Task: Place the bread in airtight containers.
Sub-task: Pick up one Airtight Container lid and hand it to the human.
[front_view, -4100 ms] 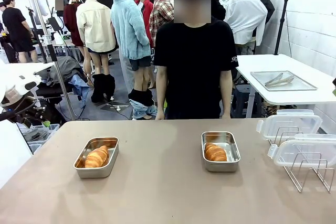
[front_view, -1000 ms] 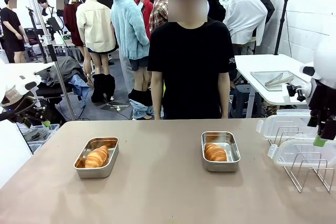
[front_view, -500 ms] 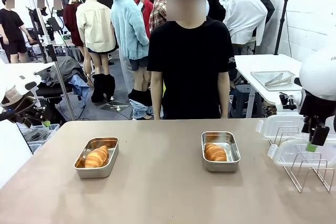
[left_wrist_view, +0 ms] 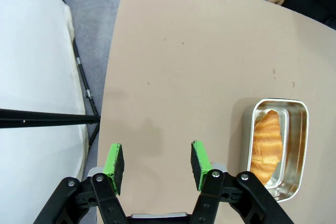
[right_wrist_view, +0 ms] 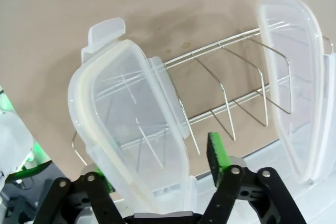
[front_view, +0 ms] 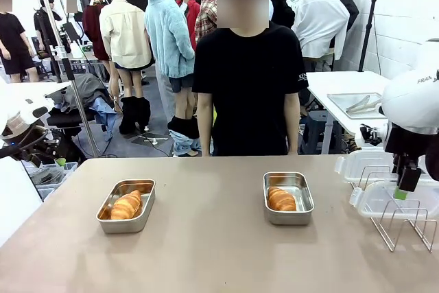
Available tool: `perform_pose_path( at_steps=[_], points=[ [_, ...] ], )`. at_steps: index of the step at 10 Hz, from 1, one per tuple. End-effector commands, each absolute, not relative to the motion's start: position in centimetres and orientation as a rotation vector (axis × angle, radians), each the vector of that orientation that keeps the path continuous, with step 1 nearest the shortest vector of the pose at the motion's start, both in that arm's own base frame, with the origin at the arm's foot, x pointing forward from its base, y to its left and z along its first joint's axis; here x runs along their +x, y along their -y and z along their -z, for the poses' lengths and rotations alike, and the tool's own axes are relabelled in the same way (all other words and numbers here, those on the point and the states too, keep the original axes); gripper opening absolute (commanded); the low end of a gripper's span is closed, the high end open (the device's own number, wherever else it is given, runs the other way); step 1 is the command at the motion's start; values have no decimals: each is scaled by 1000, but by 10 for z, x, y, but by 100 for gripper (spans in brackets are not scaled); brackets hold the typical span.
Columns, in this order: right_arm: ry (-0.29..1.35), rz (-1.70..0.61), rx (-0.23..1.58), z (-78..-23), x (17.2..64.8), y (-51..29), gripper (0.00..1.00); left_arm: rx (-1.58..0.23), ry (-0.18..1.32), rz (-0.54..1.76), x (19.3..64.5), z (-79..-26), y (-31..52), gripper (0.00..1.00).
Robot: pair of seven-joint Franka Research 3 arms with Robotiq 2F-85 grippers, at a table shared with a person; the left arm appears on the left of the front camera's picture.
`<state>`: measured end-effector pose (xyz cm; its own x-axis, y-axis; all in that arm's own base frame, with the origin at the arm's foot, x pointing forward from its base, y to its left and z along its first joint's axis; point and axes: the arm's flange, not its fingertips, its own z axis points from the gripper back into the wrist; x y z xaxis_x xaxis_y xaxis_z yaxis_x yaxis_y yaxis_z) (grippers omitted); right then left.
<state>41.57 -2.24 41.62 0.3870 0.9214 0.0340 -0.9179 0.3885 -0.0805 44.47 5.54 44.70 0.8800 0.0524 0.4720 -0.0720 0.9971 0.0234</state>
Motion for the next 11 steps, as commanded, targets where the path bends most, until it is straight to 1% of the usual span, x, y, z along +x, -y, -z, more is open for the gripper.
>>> perform_pose_path(
  at_steps=[1, 2, 3, 10, 11],
  points=[
    [79, -1150, -55, -418, 421, 21, 29, 53, 492, -78, 445, -448, -55, 67],
    [77, -1149, -51, -418, 422, 20, 9, 53, 492, -78, 445, -448, -55, 67],
    [79, -1152, -48, -418, 423, 20, 0, 53, 492, -78, 445, -448, -55, 67],
    [75, -1125, -53, -414, 429, 13, 0, 53, 492, -78, 445, -448, -55, 67],
    [79, -1176, -59, -423, 421, 19, 0, 53, 492, -78, 445, -448, -55, 67]
  ],
)
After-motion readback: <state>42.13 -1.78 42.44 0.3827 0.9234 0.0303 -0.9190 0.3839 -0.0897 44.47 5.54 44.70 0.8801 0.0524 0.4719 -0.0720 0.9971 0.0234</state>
